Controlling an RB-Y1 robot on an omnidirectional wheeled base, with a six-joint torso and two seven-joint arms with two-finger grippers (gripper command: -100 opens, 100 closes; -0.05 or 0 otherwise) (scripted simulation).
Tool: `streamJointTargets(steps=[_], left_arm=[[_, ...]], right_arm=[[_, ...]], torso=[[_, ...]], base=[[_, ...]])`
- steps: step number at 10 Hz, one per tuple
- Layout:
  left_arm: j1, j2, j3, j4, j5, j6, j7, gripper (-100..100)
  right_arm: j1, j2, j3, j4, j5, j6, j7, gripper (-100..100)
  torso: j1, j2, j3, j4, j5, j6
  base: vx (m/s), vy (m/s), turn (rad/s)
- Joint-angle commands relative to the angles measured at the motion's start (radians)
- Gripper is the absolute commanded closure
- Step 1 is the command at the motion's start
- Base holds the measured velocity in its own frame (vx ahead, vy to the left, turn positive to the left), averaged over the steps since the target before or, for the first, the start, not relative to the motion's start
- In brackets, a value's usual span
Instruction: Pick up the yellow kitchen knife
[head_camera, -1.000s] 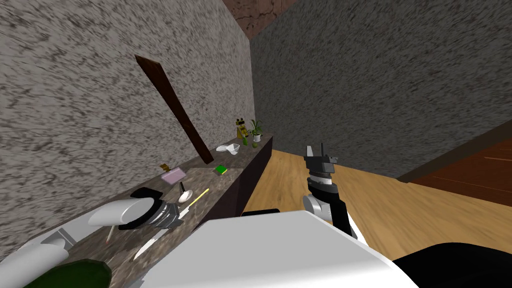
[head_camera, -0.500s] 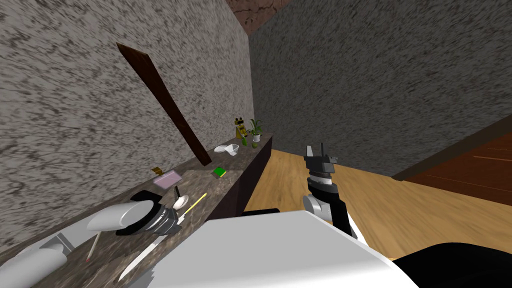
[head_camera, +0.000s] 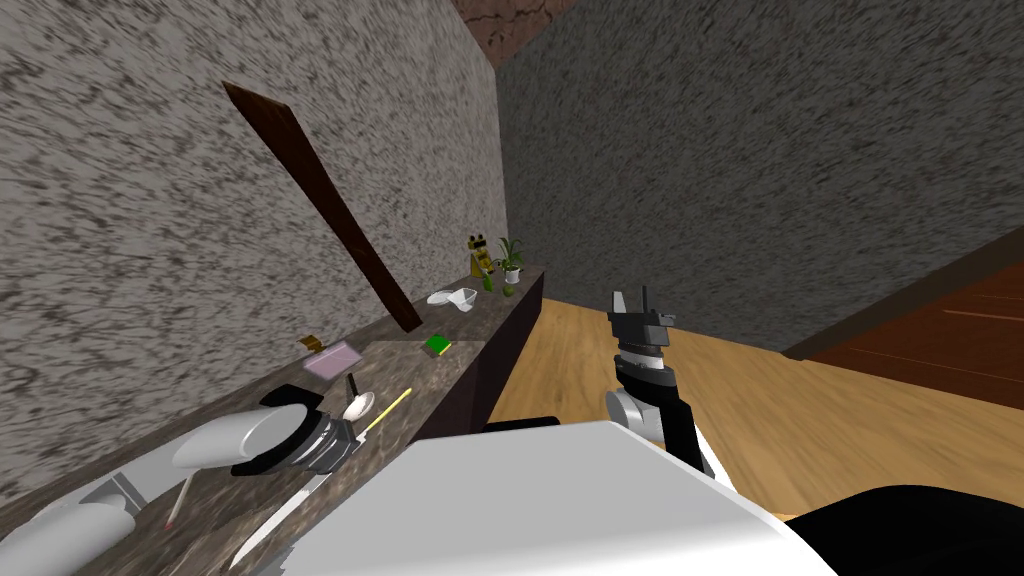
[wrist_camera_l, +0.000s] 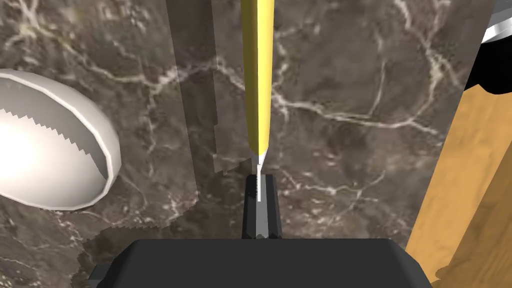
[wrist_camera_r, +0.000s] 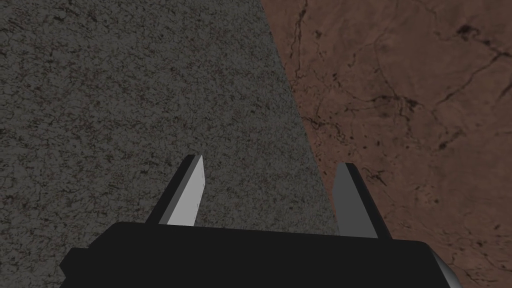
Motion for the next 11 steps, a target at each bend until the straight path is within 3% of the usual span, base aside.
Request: streamJointTargets(steps=[1,2,3,4,9,11], left_arm=[[0.0,0.0,0.0,0.0,0.0,0.0,0.0,100],[-0.001,0.002,0.002,0.0,-0.003,-0.003,-0.002,100],[-0.002,0.002,0.002,0.0,-0.003,-0.003,-0.002,0],[-0.025,0.033,0.034,-0.025,-0.003,0.001,-0.02,-100],[-0.055,0.079,0.066,-0.095,-0.016,0.011,-0.087,-100],[-0.076,0.109,0.097,-0.12,-0.016,0.019,-0.104,-100]], right_arm=[[0.0,0.0,0.0,0.0,0.0,0.0,0.0,0],[0.0,0.0,0.0,0.0,0.0,0.0,0.0,0],[0.0,0.0,0.0,0.0,0.0,0.0,0.0,0],[0.0,0.0,0.0,0.0,0.0,0.0,0.0,0],[0.0,0.0,0.0,0.0,0.0,0.0,0.0,0],[0.0,0.0,0.0,0.0,0.0,0.0,0.0,0]], torso=[[0.0,0.0,0.0,0.0,0.0,0.0],[0.002,0.0,-0.001,-0.001,0.002,-0.001],[0.003,-0.001,-0.001,-0.001,0.003,-0.001],[0.003,-0.001,-0.001,-0.001,0.003,-0.001],[-0.008,-0.011,-0.007,-0.004,0.0,-0.001],[-0.004,-0.009,-0.006,-0.003,0.001,-0.001]], base=[[0.0,0.0,0.0],[0.0,0.0,0.0],[0.0,0.0,0.0],[0.057,-0.063,0.002],[0.122,-0.14,0.016],[0.086,-0.055,0.063]])
